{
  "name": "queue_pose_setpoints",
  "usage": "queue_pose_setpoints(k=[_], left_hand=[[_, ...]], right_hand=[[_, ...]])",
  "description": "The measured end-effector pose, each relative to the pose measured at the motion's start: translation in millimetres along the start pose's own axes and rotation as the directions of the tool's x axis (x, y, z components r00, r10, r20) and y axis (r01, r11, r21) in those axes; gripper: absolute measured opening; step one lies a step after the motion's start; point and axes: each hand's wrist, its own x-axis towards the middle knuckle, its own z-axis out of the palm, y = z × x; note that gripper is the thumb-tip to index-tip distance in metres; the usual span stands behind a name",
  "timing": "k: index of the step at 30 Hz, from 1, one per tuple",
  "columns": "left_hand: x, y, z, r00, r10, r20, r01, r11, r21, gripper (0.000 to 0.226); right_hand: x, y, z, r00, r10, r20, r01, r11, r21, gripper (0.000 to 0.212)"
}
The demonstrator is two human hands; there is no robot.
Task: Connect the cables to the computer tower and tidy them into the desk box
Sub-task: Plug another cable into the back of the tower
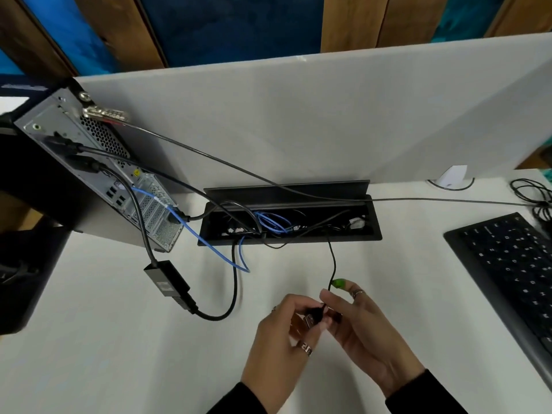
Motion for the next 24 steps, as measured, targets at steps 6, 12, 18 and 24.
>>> queue_pose_setpoints(k=[6, 12, 18, 24], left_hand=[[2, 0, -13, 0.997, -0.026, -0.068, 0.027, 1.0, 0.01, 0.021], [6, 6, -27, 0.981, 0.097, -0.169, -0.092, 0.995, 0.034, 0.016], [16, 27, -41, 0.963, 0.047, -0.266, -0.076, 0.992, -0.1, 0.015], [25, 40, -50, 0.935, 0.064, -0.349, -0.11, 0.987, -0.113, 0.016]], right_hand=[[6, 1, 9, 0.973, -0.226, -0.057, 0.19, 0.911, -0.365, 0.047], [12, 12, 5, 0.697, -0.624, 0.354, 0.51, 0.083, -0.856, 0.03], [1, 23, 16, 0.664, -0.57, 0.484, 0.61, 0.04, -0.791, 0.025], [-4, 25, 31, 0.66, -0.598, 0.455, 0.633, 0.115, -0.766, 0.023]])
